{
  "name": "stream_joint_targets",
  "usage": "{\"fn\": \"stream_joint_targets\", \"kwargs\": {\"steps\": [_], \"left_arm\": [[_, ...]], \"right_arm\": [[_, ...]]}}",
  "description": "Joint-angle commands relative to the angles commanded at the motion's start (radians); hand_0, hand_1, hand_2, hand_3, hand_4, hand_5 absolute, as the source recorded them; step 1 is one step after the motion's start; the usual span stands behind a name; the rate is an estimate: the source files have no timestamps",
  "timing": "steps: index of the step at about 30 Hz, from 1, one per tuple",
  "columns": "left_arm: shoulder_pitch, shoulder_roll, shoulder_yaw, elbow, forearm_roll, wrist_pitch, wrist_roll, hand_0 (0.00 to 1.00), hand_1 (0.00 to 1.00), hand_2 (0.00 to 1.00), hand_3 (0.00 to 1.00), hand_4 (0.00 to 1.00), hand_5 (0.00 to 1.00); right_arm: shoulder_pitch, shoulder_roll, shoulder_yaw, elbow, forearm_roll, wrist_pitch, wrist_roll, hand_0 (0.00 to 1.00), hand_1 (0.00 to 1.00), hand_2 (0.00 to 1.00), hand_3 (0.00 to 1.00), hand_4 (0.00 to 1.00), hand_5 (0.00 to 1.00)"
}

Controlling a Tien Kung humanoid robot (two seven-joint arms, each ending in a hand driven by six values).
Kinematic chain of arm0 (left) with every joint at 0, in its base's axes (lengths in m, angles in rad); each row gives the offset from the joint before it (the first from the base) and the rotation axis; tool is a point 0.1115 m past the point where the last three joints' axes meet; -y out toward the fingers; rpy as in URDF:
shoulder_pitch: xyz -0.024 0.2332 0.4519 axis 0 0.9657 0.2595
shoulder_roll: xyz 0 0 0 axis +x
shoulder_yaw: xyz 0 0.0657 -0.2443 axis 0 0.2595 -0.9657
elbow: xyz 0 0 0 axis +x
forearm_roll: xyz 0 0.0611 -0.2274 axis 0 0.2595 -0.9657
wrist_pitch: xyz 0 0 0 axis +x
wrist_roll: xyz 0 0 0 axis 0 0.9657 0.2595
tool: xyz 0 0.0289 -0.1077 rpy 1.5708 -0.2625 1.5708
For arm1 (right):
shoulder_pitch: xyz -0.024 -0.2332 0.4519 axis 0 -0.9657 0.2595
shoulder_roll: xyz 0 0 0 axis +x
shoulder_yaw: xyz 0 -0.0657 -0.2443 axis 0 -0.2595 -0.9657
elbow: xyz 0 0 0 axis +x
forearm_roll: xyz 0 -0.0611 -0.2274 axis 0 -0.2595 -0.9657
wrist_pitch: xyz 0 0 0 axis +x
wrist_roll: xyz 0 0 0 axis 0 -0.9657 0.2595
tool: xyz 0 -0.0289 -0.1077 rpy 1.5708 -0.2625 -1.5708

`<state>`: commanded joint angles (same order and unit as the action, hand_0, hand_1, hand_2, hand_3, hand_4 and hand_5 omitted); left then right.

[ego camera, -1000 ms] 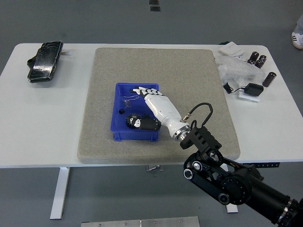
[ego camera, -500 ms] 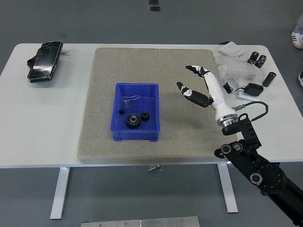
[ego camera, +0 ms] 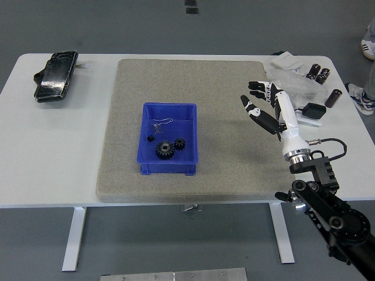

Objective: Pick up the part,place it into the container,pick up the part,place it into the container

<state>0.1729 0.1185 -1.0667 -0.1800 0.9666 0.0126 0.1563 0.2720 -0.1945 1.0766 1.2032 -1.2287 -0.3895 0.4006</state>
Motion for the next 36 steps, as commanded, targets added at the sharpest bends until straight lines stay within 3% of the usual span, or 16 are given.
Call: {"fn": "stream_joint_targets", "kwargs": {"steps": [10, 20, 36], "left_arm": [[0.005, 0.012, -0.005, 0.0, 0.009, -0.001, 0.002, 0.654, 0.577, 0.575, 0.611, 0.729, 0.264], [0.015, 0.003, 0.002, 0.0, -0.009, -0.001, 0.003, 0.654, 0.577, 0.573, 0.609, 0.714, 0.241], [0.013, 0.002, -0.003, 0.0, -0.008, 0.001, 0.007, 0.654, 0.577, 0.573, 0.61, 0.711, 0.236]], "right_arm": [[-0.048, -0.006, 0.07, 0.012, 0.04, 0.033, 0.005, 0.745, 0.681, 0.698, 0.672, 0.771, 0.41], [-0.067, 0.005, 0.101, 0.019, -0.002, 0.098, -0.049, 0.751, 0.691, 0.709, 0.683, 0.798, 0.441], [-0.076, 0.0, 0.158, 0.033, -0.031, 0.102, -0.065, 0.761, 0.702, 0.719, 0.696, 0.813, 0.456]]}}
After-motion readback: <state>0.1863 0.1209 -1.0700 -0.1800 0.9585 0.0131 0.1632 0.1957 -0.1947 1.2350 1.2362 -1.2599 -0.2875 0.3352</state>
